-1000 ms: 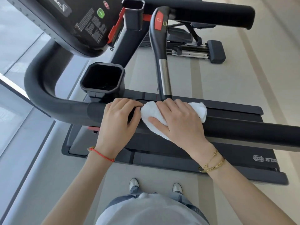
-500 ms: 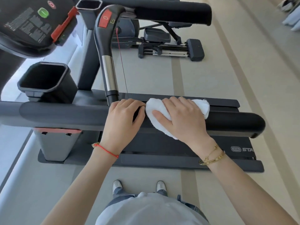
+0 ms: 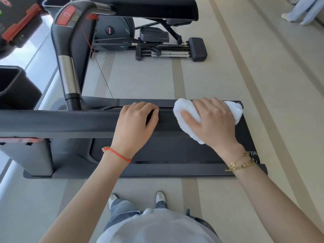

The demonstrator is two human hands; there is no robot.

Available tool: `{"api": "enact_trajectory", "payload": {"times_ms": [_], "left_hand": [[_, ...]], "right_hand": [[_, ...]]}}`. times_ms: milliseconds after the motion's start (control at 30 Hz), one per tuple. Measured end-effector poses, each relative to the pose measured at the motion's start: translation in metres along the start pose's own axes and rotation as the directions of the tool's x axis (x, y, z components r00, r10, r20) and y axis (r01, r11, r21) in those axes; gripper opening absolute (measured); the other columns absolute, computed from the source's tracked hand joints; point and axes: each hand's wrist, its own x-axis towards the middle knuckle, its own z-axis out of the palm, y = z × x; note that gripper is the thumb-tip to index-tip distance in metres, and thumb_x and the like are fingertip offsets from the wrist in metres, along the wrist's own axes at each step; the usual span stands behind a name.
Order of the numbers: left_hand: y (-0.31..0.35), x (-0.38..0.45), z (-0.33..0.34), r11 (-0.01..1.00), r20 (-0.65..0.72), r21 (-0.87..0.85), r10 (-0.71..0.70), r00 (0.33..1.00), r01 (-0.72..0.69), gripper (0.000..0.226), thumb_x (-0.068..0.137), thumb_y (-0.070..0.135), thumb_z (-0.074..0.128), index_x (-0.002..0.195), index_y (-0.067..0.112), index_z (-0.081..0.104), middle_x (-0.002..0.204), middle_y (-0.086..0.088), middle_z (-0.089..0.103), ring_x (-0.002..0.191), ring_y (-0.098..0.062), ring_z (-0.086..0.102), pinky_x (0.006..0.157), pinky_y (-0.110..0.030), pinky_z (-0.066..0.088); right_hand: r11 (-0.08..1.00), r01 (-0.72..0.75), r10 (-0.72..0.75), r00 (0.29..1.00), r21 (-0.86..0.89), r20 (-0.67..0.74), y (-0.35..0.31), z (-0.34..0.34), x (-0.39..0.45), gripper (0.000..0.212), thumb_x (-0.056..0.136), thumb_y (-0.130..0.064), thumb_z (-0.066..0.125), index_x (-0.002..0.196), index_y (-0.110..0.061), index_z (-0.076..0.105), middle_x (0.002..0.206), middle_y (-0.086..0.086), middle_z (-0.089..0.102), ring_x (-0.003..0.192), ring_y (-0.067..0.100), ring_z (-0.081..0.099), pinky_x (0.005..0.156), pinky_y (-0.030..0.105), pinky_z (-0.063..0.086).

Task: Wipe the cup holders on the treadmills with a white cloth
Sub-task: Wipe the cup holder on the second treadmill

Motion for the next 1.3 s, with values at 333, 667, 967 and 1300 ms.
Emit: {"api": "enact_trajectory", "payload": {"times_ms": [333, 667, 967, 1300], "left_hand": [[0.036, 0.008, 0.026, 0.999, 0.009, 0.022, 0.039, 0.999, -0.039, 0.028, 0.101, 0.025, 0.044, 0.098, 0.015, 0.070, 0.088, 0.004, 0.070, 0.078, -0.022, 0.062, 0.081, -0.041, 0.046], [0.047, 0.014, 0.042, 0.975, 0.019, 0.209, 0.068, 0.997, -0.071, 0.038, 0.105, 0.027, 0.033, 0.095, 0.018, 0.069, 0.076, 0.005, 0.067, 0.068, -0.023, 0.058, 0.079, -0.040, 0.042], [0.048, 0.013, 0.034, 0.994, 0.030, 0.097, 0.051, 0.998, -0.054, 0.034, 0.102, 0.030, 0.039, 0.098, 0.018, 0.071, 0.084, 0.005, 0.071, 0.076, -0.022, 0.063, 0.082, -0.036, 0.042], [0.025, 0.000, 0.015, 0.990, -0.005, 0.143, -0.013, 1.000, 0.014, 0.032, 0.099, 0.041, 0.046, 0.101, 0.022, 0.072, 0.094, 0.009, 0.072, 0.090, -0.018, 0.064, 0.098, -0.036, 0.039]], "right_hand": [[0.927, -0.229, 0.223, 0.973, 0.296, 0.054, 0.041, -0.008, -0.027, 0.043, 0.091, -0.054, 0.048, 0.086, -0.014, 0.060, 0.083, -0.002, 0.059, 0.079, 0.023, 0.051, 0.073, 0.031, 0.041], [0.727, -0.558, 0.160, 0.704, 0.400, 0.692, 0.068, -0.018, 0.015, 0.042, 0.092, -0.057, 0.049, 0.063, -0.027, 0.052, 0.062, -0.007, 0.054, 0.067, 0.015, 0.054, 0.061, 0.033, 0.037], [0.924, -0.152, 0.103, 0.983, 0.352, 0.153, 0.052, -0.011, -0.022, 0.040, 0.092, -0.051, 0.048, 0.095, -0.015, 0.063, 0.091, -0.002, 0.061, 0.081, 0.023, 0.052, 0.078, 0.036, 0.043], [0.972, 0.088, -0.098, 0.994, 0.220, 0.037, 0.044, -0.005, -0.011, 0.050, 0.094, -0.058, 0.044, 0.098, -0.015, 0.068, 0.089, -0.002, 0.066, 0.075, 0.024, 0.058, 0.073, 0.038, 0.045]]}}
